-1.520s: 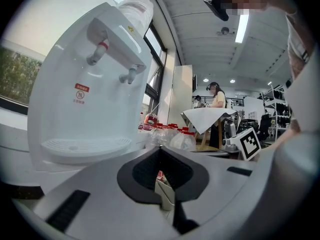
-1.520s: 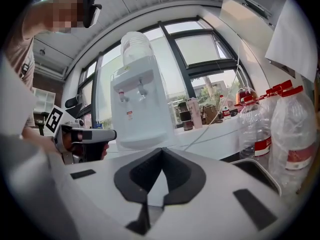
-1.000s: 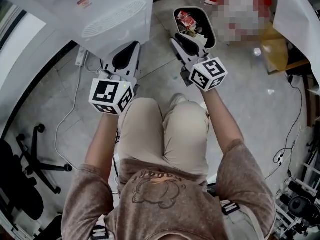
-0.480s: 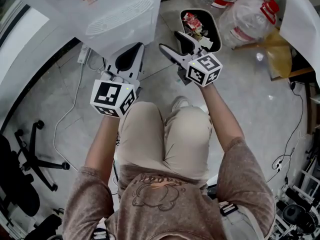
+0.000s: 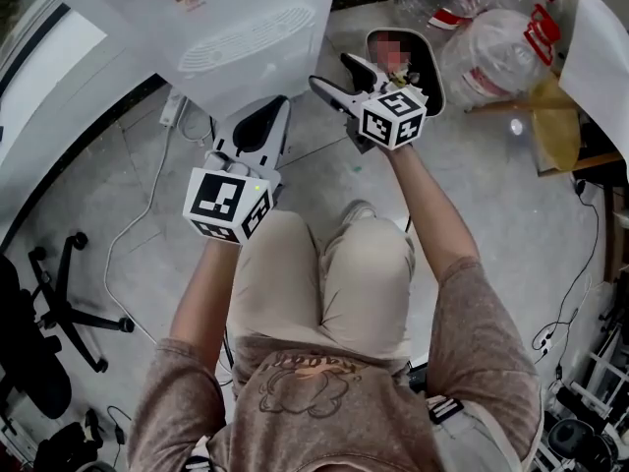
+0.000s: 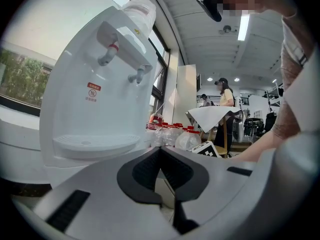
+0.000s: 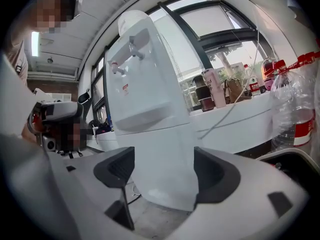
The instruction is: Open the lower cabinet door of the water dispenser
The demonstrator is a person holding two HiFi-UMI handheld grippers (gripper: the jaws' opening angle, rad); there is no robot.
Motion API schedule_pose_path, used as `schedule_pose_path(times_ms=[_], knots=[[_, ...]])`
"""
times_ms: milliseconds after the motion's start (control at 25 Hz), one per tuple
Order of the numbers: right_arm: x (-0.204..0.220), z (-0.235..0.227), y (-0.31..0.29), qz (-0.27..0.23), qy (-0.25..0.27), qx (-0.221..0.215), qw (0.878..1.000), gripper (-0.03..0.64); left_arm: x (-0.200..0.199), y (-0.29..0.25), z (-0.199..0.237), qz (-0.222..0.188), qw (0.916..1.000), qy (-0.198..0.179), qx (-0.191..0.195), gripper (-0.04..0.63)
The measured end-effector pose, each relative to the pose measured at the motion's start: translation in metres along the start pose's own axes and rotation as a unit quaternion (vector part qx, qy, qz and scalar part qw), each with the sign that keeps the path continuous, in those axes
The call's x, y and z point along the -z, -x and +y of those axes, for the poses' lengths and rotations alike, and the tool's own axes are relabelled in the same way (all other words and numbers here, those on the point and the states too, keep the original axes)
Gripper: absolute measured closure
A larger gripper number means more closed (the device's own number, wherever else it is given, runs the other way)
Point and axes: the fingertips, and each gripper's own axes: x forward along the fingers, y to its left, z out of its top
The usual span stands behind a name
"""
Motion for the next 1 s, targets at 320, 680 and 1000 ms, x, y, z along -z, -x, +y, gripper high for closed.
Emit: schedule_pose_path(times_ms=[320, 680, 1000], knots=[[0.000, -0.022, -0.031, 0.010, 0.015, -0.018, 1.000, 0.250, 0.003, -0.003, 0.006, 0.007, 0.9999, -0.001, -0.016, 0.583], [0.017, -0.043, -0.060, 0.039, 0.019, -0.035, 0.998, 0.245, 0.003, -0.008, 0.017, 0.005, 0.9995, 0.003, -0.032, 0.583], [0.014, -0.043, -0.085, 0.047, 0.041, -0.062, 0.996, 0.240, 0.010, -0.015, 0.025, 0.014, 0.9990, 0.013, -0.039, 0.583]])
